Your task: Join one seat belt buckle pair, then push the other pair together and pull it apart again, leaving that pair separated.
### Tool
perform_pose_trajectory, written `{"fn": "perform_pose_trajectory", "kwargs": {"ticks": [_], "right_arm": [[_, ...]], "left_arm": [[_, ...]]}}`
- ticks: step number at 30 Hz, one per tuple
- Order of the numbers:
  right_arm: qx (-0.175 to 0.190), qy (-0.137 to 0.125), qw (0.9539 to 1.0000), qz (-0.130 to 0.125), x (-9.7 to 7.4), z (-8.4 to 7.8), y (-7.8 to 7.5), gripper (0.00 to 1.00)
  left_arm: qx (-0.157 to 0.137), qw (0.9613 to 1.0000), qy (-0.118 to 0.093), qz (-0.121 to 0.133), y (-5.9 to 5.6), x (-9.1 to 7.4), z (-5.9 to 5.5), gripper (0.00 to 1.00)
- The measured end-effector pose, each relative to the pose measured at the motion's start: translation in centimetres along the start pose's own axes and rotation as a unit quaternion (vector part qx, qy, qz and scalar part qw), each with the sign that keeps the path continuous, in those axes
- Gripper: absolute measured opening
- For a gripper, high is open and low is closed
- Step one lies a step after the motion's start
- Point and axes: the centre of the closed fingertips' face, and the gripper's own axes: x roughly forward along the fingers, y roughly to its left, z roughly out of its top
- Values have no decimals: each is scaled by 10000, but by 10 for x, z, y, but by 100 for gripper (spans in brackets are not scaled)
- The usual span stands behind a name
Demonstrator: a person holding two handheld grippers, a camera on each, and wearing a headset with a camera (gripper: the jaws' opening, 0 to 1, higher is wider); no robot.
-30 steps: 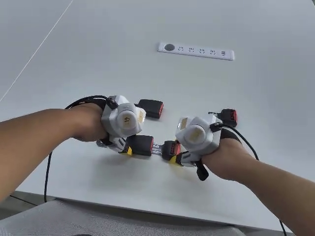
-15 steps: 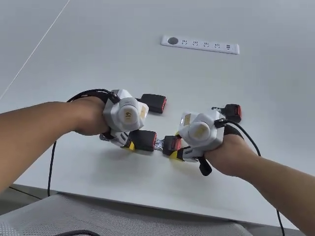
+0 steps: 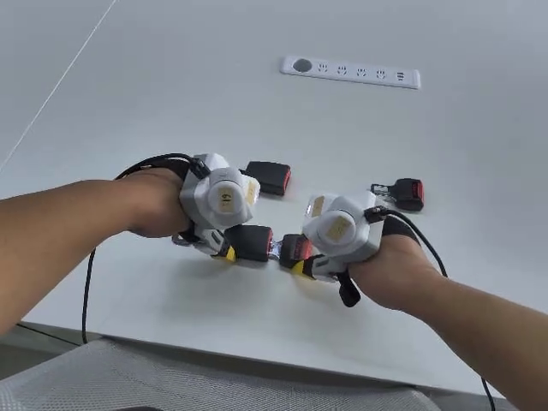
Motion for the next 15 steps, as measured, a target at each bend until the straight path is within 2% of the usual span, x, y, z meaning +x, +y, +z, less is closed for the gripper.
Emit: {"fn": "perform_pose_trajectory", "kwargs": {"ticks": [15], "right_arm": [[24, -43, 10000, 26, 7, 8, -1, 31]], "left_arm": [[53, 10000, -27, 37, 0, 1, 0, 31]]}}
